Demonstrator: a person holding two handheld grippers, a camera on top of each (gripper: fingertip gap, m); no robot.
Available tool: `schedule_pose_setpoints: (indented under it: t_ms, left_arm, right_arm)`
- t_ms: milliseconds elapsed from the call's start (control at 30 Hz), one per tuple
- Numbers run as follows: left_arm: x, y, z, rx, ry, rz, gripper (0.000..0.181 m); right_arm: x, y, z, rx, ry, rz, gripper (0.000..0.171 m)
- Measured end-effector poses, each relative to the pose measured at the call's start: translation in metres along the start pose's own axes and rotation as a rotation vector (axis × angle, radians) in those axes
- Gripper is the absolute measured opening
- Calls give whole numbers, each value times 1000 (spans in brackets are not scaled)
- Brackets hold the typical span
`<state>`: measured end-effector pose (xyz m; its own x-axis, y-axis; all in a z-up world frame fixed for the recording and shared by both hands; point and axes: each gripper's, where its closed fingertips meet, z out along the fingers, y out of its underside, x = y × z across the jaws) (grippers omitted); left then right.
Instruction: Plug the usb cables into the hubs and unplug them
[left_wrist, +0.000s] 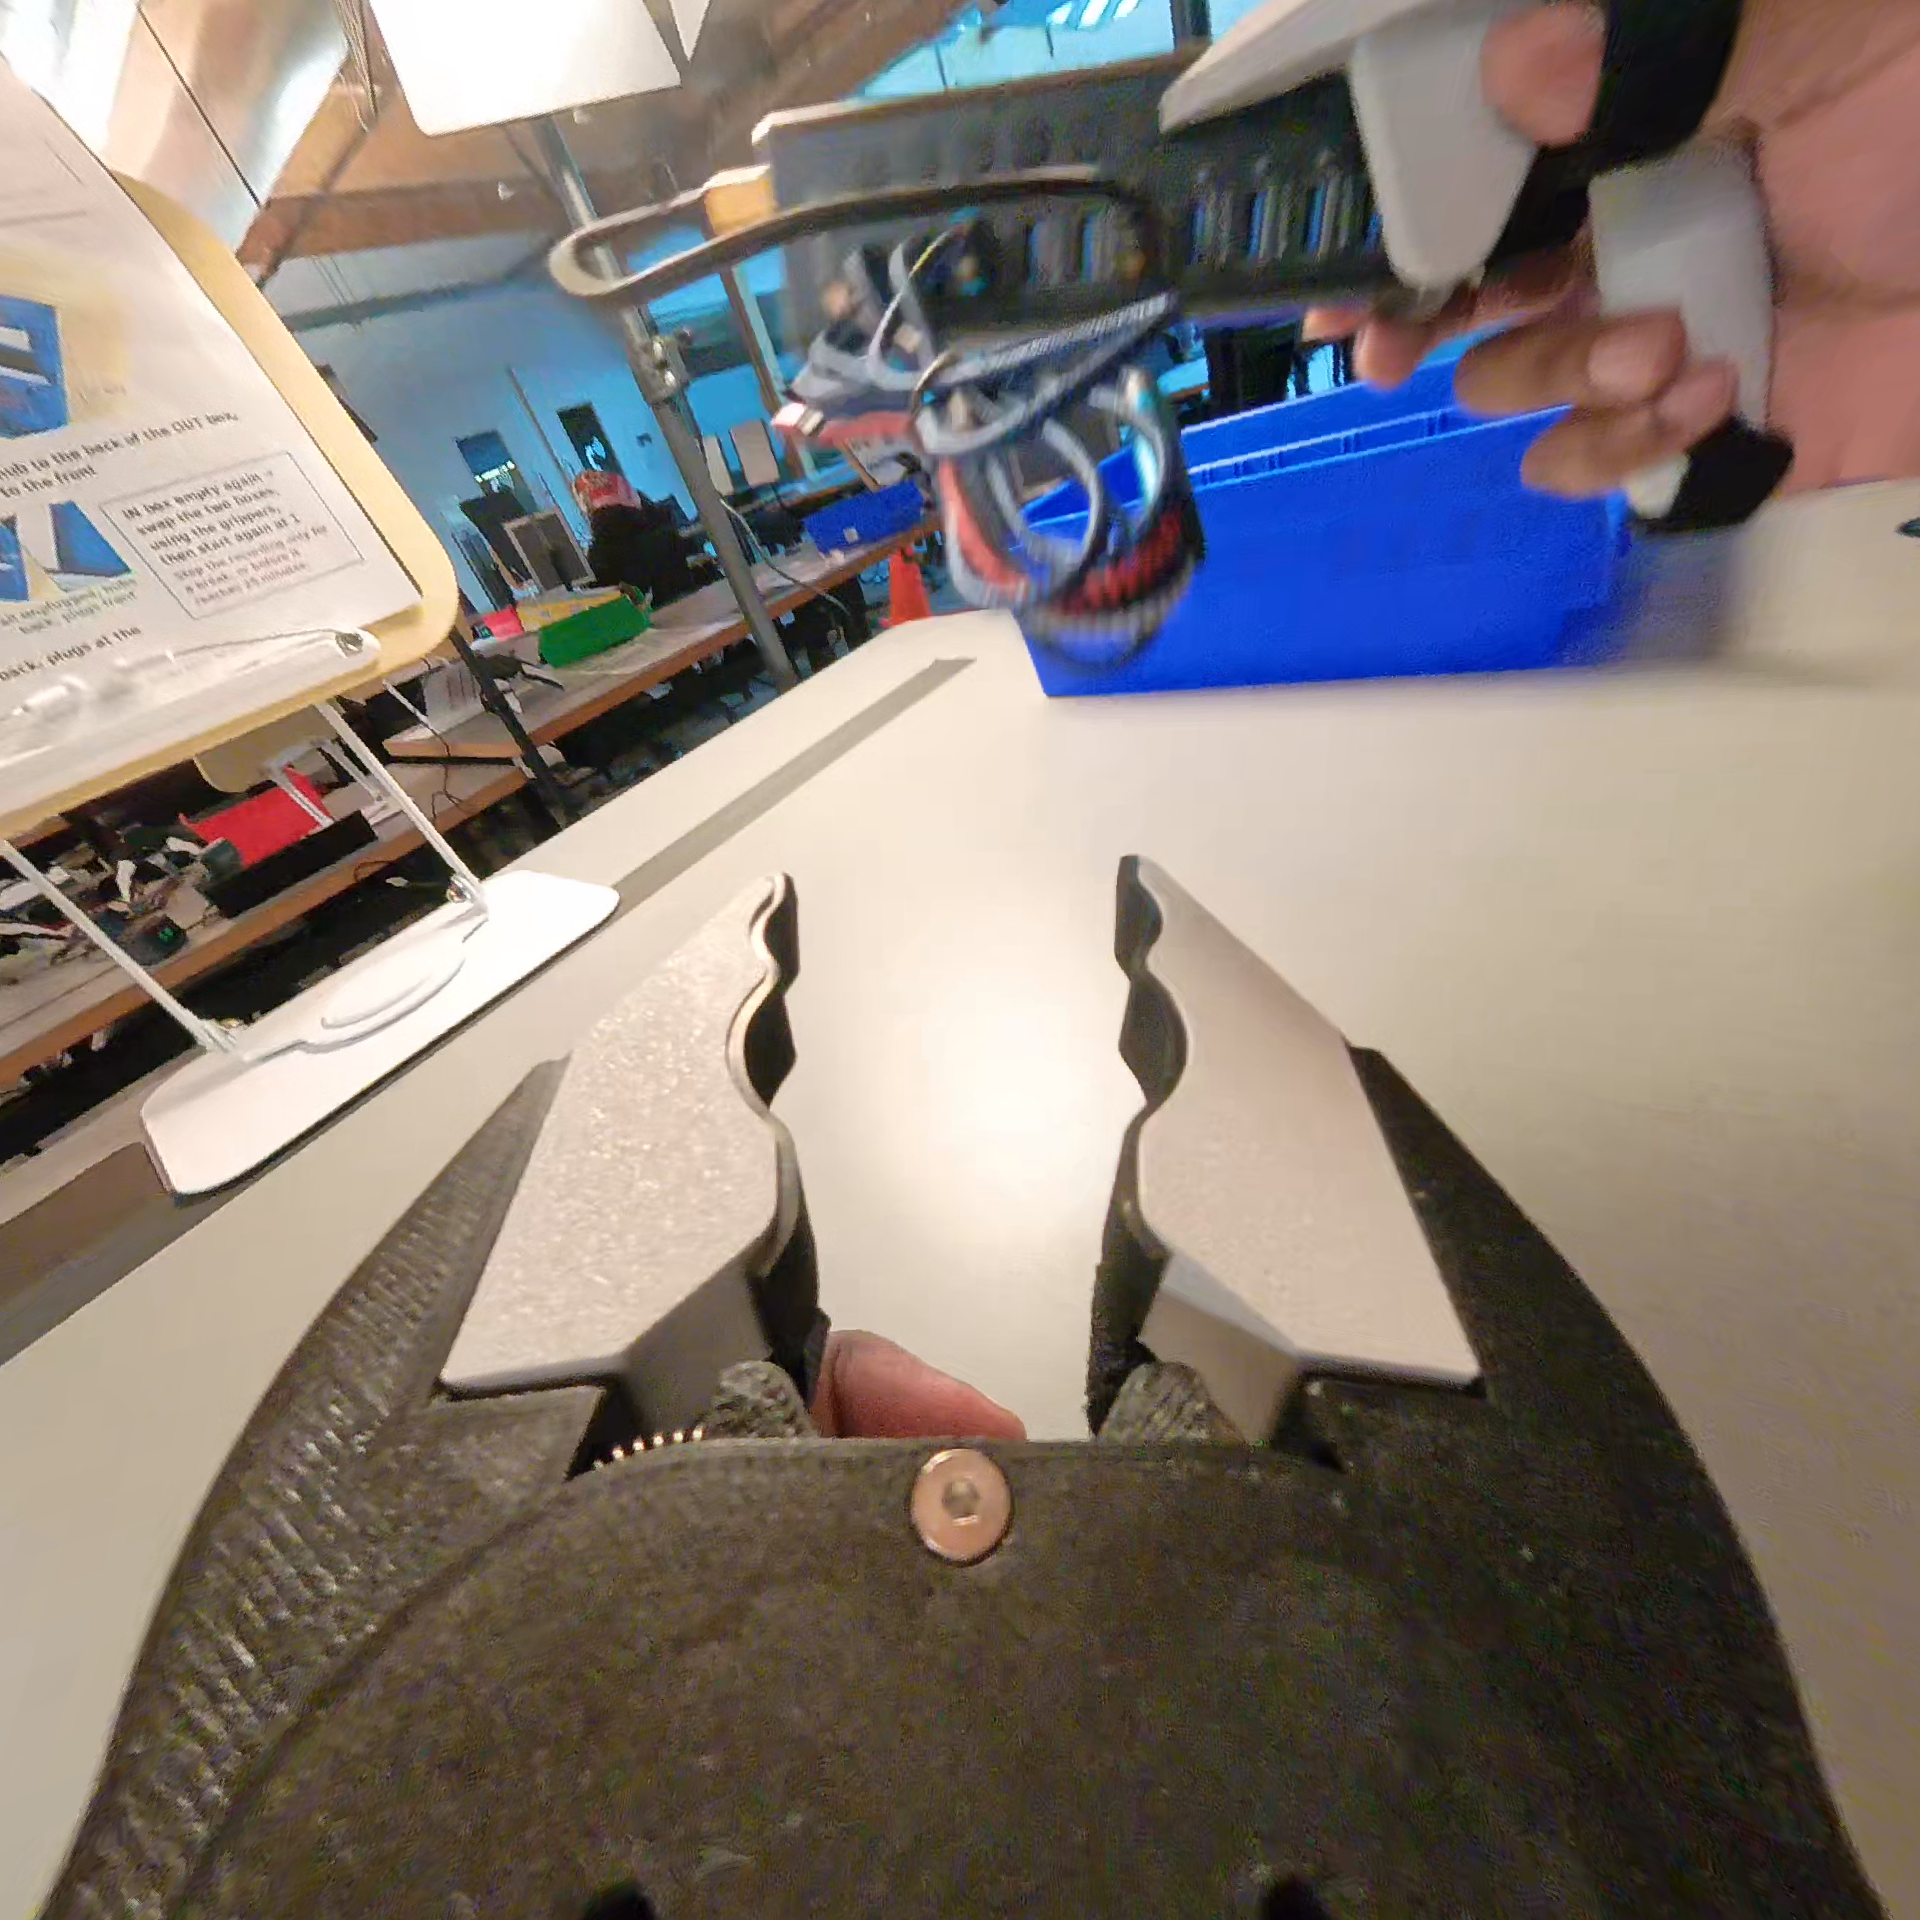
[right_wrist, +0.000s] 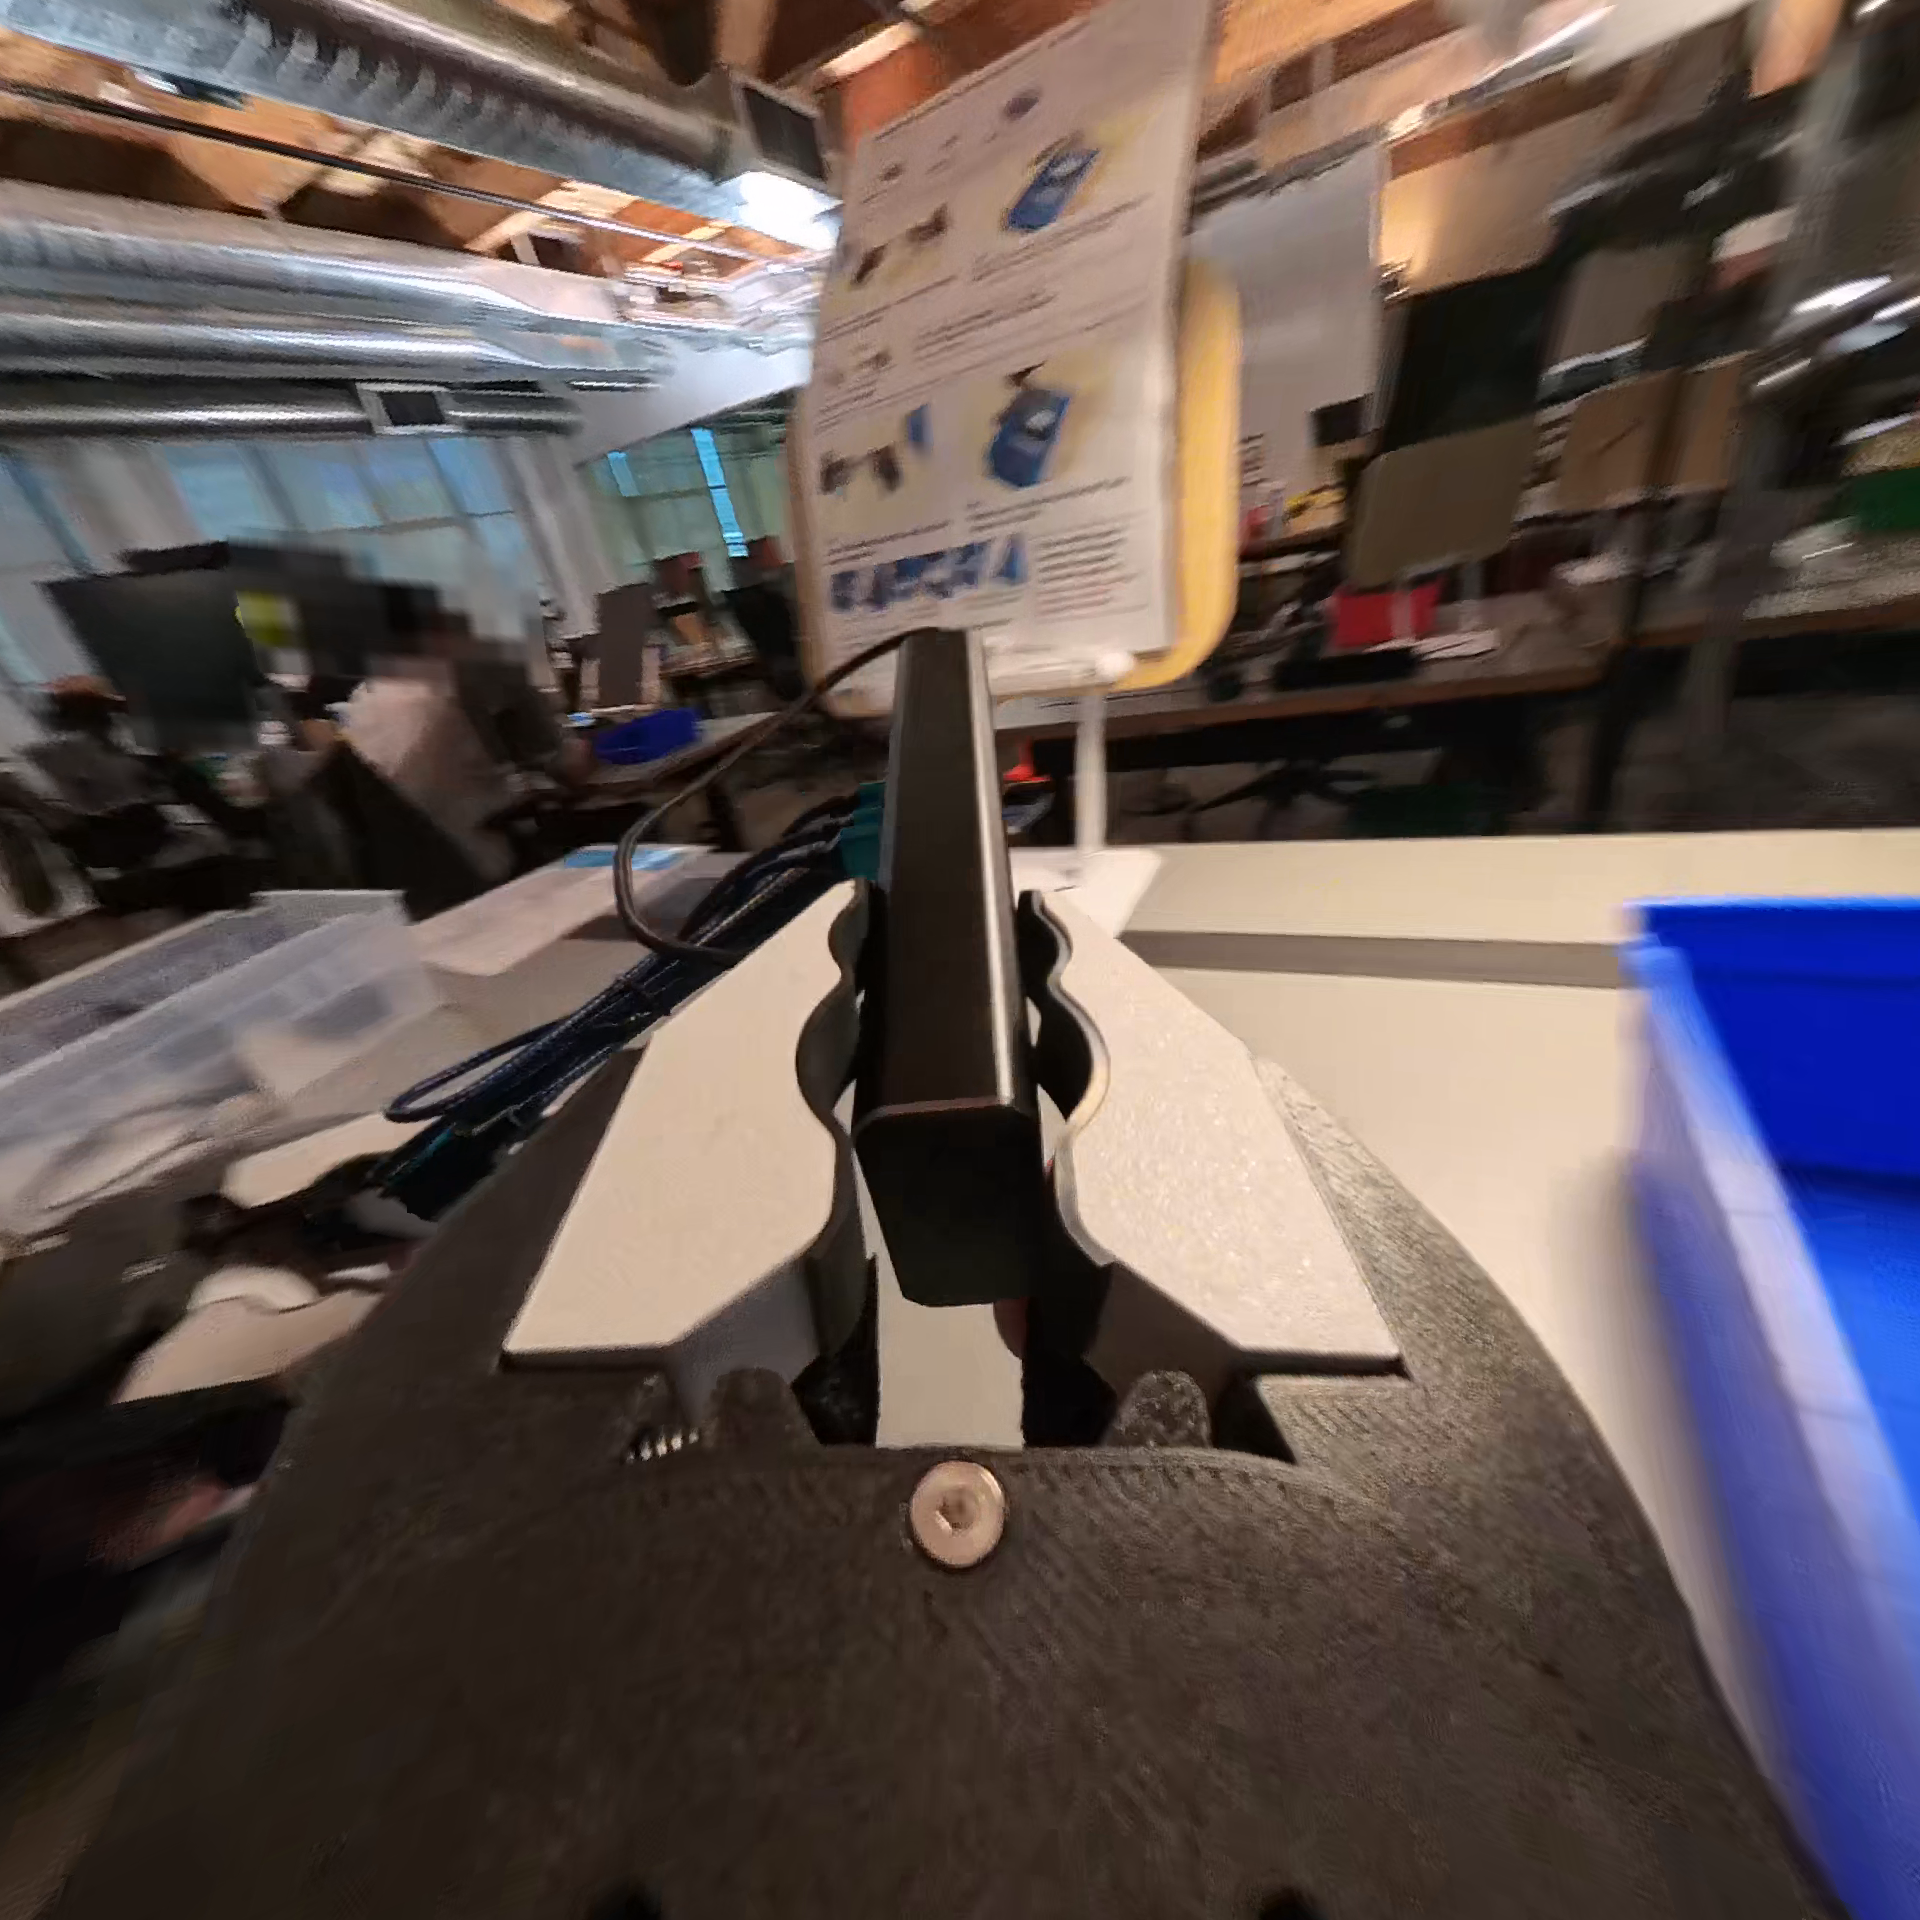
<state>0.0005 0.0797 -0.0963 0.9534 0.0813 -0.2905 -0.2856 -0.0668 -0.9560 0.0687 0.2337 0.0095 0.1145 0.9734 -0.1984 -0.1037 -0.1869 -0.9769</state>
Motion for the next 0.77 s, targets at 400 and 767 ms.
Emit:
schedule_pose_setpoints:
  t_ms: [400, 767]
  left_arm:
    - [7, 12, 5, -97, 11, 18, 63]
    - [16, 14, 6, -112, 34, 71, 63]
  right_arm:
    - [278, 0, -100, -92, 640, 123, 27]
    - [287, 36, -96, -459, 748, -150, 23]
